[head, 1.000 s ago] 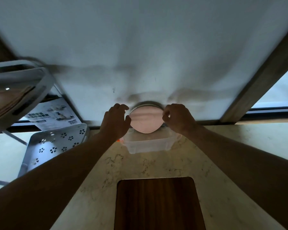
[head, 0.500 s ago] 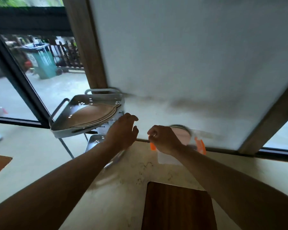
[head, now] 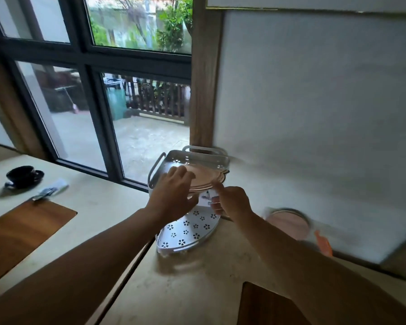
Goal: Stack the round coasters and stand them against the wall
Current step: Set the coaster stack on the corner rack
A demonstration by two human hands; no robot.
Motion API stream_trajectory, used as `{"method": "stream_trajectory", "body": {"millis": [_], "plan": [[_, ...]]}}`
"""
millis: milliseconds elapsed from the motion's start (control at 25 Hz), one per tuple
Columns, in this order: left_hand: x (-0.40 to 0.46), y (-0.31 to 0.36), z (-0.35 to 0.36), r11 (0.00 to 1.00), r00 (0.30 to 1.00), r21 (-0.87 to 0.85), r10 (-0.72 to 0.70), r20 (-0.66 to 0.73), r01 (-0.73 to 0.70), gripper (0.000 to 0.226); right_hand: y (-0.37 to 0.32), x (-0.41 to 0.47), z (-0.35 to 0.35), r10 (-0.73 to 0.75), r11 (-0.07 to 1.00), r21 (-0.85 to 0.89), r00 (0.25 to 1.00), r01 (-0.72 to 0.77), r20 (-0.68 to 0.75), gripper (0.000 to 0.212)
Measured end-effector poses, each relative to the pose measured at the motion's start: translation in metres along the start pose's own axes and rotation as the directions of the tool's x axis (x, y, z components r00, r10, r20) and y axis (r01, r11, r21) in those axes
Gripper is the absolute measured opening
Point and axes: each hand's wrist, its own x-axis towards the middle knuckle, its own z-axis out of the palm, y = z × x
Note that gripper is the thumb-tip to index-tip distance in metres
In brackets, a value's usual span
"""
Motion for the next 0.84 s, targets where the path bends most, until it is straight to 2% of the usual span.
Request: {"method": "stream_trajectory", "body": {"millis": [80,160,280,360,480,600,720,840], "plan": [[0.000,-0.003,0.007,0.999,0.998,0.029,-0.021,0.061,0.019,0.050,-0.006,0.004,0.006,0.095,0.987,0.133,0.995,-0.090,-0.028,0.051],[0.001,-0.011,0.015,0.999,0.997,-0.033,-0.020,0.071,0.022,0.041,-0.011,0.012,0.017,0.155,0.966,0.218,0.987,-0.141,-0.047,0.051],[0.007,-0.014,0.025,0.986,0.999,-0.161,-0.044,0.009,0.045,0.025,-0.015,0.023,0.027,0.178,0.956,0.255,0.979,-0.147,-0.103,0.046],[0.010,-0.013,0.028,0.983,0.998,-0.181,-0.048,-0.039,0.040,0.017,-0.015,0.030,0.030,0.161,0.969,0.211,0.977,-0.130,-0.137,0.034],[0.014,-0.014,0.026,0.984,0.999,-0.176,-0.021,-0.030,0.015,0.015,-0.018,0.036,0.029,0.056,0.998,0.050,0.984,-0.048,-0.168,0.020],[0.016,-0.016,0.020,0.987,0.998,-0.147,-0.063,-0.014,0.060,0.017,-0.032,0.032,0.024,-0.146,0.984,-0.120,0.978,0.129,-0.146,0.018],[0.012,-0.011,0.009,0.973,0.996,-0.218,-0.081,-0.035,0.071,0.024,-0.051,0.018,0.017,-0.329,0.943,-0.087,0.936,0.320,-0.122,0.021],[0.006,-0.005,-0.002,0.954,0.993,-0.291,0.038,-0.112,-0.070,0.042,-0.066,-0.001,-0.005,-0.448,0.892,-0.016,0.882,0.451,-0.147,0.017]]}}
